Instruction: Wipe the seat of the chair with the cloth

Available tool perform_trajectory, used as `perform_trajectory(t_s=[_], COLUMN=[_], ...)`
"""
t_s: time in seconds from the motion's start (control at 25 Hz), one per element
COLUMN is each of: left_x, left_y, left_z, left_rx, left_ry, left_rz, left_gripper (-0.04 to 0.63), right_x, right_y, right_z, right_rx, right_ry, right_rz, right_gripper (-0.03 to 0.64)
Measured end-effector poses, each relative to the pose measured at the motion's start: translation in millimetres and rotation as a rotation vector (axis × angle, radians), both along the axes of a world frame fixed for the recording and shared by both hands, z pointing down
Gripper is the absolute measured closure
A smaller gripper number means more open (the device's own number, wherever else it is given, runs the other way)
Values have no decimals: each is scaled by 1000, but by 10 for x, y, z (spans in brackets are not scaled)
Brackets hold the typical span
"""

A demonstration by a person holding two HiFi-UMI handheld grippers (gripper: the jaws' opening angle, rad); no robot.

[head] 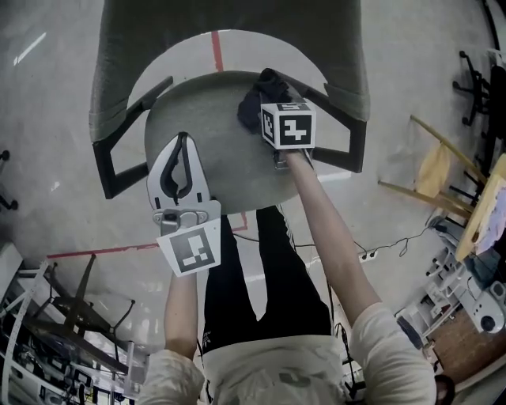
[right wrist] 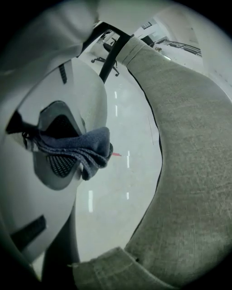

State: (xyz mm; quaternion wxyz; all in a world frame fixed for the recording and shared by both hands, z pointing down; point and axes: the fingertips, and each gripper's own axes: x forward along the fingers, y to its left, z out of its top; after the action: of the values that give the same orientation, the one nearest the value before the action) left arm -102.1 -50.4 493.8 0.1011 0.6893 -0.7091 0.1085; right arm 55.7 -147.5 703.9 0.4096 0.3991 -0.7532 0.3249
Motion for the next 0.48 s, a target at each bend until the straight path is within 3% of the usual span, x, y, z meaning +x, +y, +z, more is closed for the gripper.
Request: perform_trajectory(t_s=[0.48], left_x=[184], left_y=[-46], left_z=[-2], left_rx=[7], left_ry=[10], left_rz=[14], left_gripper=[580], right_x=[593], right_y=[-127], right_z=[-8], right_rx=[87], right_ry=[205], right_rz=[114], right_gripper=[560])
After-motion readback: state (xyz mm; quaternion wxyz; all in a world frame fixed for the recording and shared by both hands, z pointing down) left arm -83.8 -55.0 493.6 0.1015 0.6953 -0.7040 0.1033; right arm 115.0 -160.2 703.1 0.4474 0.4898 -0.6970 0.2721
